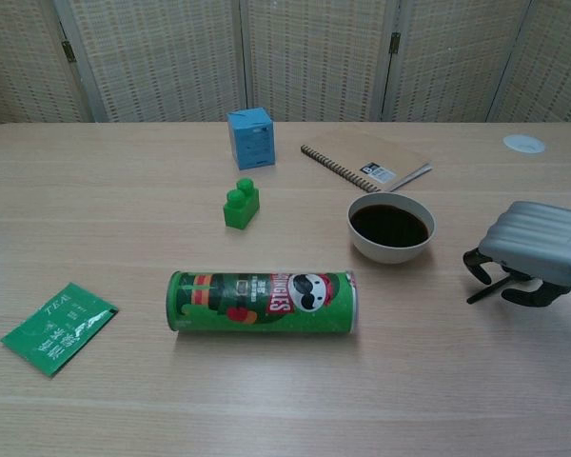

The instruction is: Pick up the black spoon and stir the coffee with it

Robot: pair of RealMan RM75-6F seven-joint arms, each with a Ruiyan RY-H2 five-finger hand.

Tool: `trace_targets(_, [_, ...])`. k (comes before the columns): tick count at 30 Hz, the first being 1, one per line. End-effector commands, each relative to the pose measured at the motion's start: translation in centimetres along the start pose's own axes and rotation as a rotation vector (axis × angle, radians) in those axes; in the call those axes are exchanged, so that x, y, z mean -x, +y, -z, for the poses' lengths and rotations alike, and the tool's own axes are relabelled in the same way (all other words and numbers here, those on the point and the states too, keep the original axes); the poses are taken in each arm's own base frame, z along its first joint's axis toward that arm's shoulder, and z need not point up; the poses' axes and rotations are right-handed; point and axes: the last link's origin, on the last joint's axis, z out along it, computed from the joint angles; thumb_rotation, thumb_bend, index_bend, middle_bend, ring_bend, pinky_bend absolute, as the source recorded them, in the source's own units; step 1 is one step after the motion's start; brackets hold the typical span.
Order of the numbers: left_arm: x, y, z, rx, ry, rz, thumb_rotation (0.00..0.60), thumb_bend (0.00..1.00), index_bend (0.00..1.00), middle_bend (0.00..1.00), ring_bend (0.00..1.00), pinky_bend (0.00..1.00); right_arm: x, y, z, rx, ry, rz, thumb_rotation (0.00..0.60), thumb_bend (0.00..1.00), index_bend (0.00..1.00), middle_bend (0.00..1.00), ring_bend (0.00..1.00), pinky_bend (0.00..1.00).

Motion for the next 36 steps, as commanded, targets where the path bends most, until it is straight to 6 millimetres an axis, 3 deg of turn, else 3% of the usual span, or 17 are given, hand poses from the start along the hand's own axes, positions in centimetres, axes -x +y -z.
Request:
trace_targets(1, [0.0,-0.1,0.0,-0.001,0.000,0.000,0.600,0.31,0.21,0.10,0.07,0.14,0.0,-0.2,-0.2,0.003,-0.003,0.002,0.600,0.30,0.52,0.99,1.00,1.00])
trace_targets(36, [-0.1,-1.4,0.6,-0.019,0.006,0.011,0.600,0.31,0.21,0.10,0.07,0.14,-0.1,-1.8,-1.3,-0.008,0.009,0.036,0.600,0.30,0.56,0.99,1.00,1.00])
